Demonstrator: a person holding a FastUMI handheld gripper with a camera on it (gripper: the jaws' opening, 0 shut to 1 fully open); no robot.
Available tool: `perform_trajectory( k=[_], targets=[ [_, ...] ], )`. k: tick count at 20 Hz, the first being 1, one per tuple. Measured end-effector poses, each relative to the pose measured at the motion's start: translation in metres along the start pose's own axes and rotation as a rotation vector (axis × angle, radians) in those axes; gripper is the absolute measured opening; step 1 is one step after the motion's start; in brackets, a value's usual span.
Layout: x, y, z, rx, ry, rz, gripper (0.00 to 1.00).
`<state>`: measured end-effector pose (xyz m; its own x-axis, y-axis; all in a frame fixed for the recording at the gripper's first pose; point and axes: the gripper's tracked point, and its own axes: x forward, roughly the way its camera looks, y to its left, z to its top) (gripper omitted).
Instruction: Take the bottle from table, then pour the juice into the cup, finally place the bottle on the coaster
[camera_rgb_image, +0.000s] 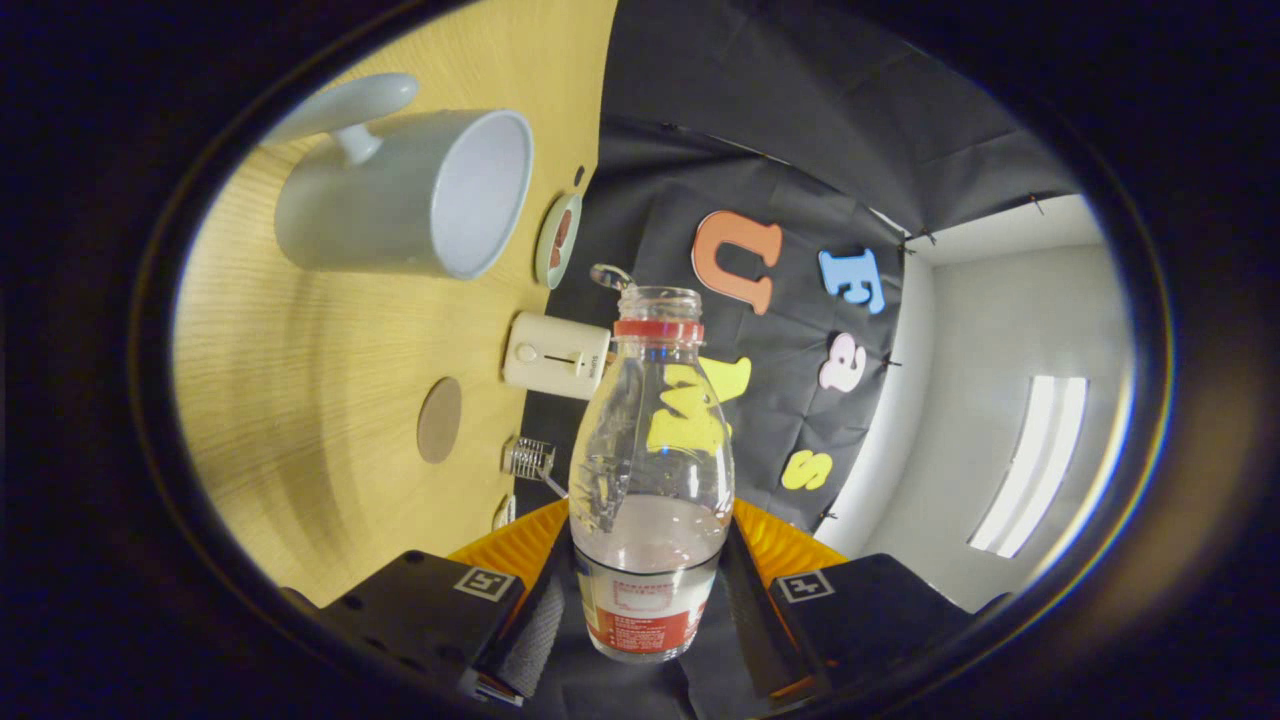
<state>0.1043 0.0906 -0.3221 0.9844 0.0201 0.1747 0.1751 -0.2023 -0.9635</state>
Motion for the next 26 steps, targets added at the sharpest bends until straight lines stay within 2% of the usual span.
perform_trajectory(
  k=[26],
  targets=[
    [-0.001,-0.014,0.007,-0.046,0.03,-0.074,0.8]
  ],
)
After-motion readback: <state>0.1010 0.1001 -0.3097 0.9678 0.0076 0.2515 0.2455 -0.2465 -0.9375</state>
